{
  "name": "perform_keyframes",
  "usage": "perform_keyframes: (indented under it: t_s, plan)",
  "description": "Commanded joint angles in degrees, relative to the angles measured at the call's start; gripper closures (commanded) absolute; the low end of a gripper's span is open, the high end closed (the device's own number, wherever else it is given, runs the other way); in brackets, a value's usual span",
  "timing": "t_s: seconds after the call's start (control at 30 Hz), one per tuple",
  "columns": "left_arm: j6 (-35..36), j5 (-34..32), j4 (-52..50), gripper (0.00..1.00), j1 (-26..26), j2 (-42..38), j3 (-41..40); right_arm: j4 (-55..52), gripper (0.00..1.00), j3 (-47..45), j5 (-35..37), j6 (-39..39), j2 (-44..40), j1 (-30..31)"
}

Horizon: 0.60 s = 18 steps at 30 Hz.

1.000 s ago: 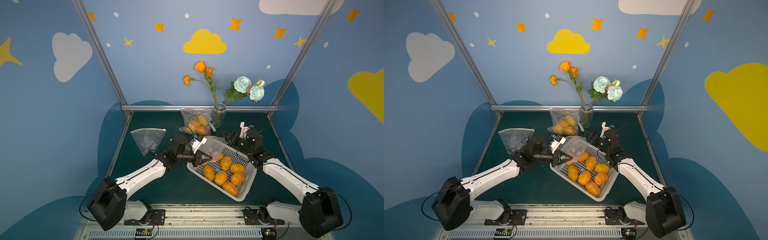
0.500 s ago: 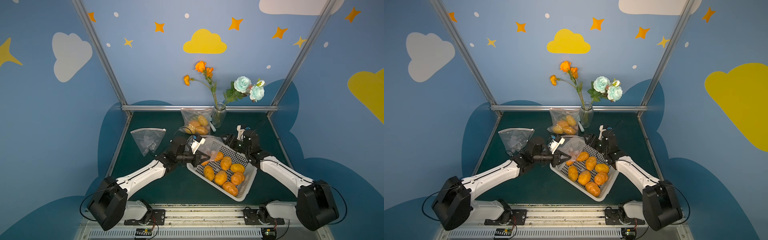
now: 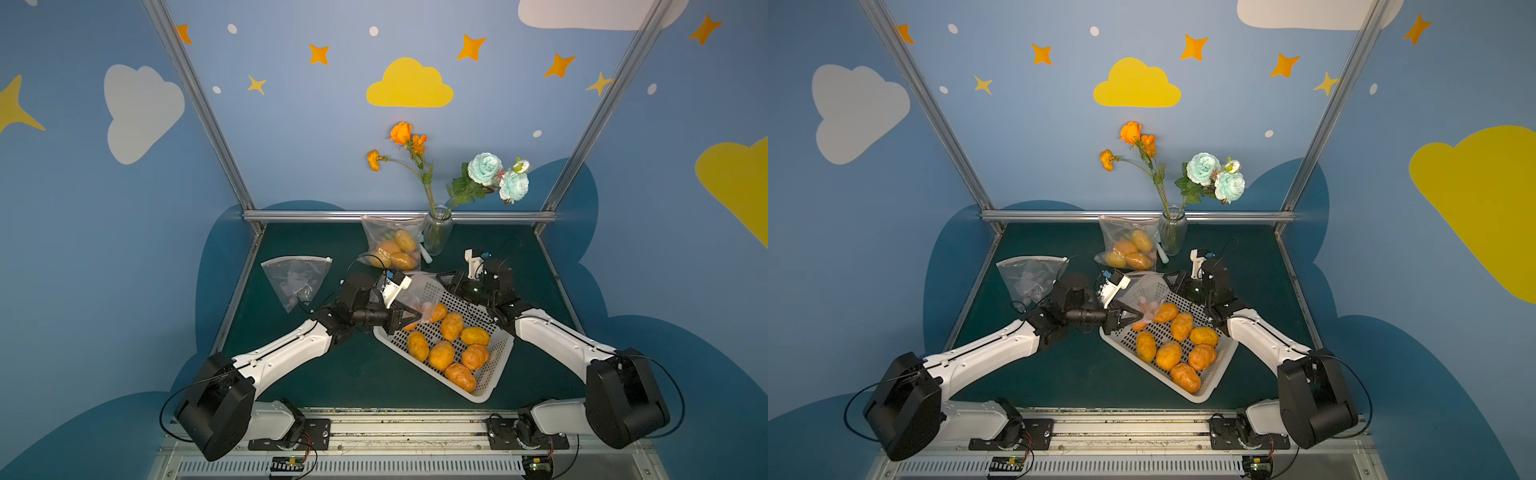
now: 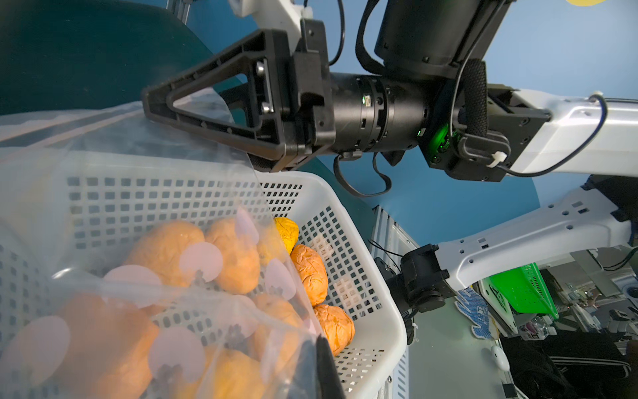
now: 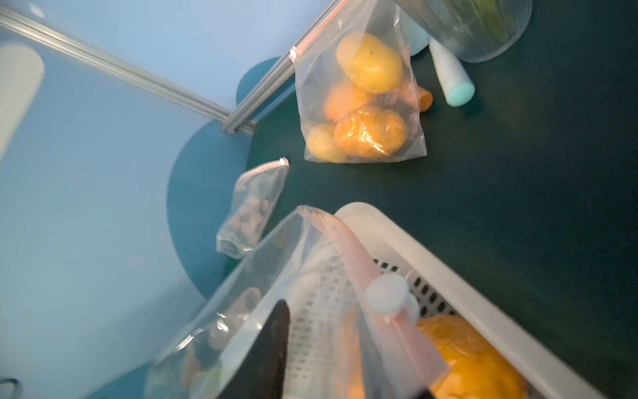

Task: Put the potatoes into a zipper bag and zip it
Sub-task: Adjust the zipper food storage bag in the basket.

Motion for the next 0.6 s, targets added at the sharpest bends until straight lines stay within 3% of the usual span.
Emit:
perform_keyframes:
  t_s: [0.0,0.03,0.1,0.2,0.33,0.57]
  plan:
    - [1.26,0.85,-0.92,0.95,-0.08,-1.11,0.13,0.77,0.87,2.40,1.02,-1.03,0.42,-0.07]
    - [1.52,-0.48,-2.25,0.88,-0.07,-1.51,0.49,0.52,0.92,2.75,1.91,-1.16,0.48,-0.07]
    - [1.64,-5.05,-5.48,0.64,0.06,-2.60,1.07,0.80,0.99,3.53,3.90,-2.08,0.43,-0.15]
    - [1.41,-7.47,-8.20,0.47,0.89,-4.29,1.23,2.41,1.00,5.41,3.66,-5.28,0.57,-0.11]
    - [-1.01,-7.22,-10.73,0.46,4.65,-7.07,0.80,6.64,1.00,7.87,4.72,-10.36,0.68,0.62]
    - [-9.62,-4.73,-13.09,0.45,19.05,-8.11,-0.85,6.28,1.00,20.28,4.38,-24.94,5.02,7.51]
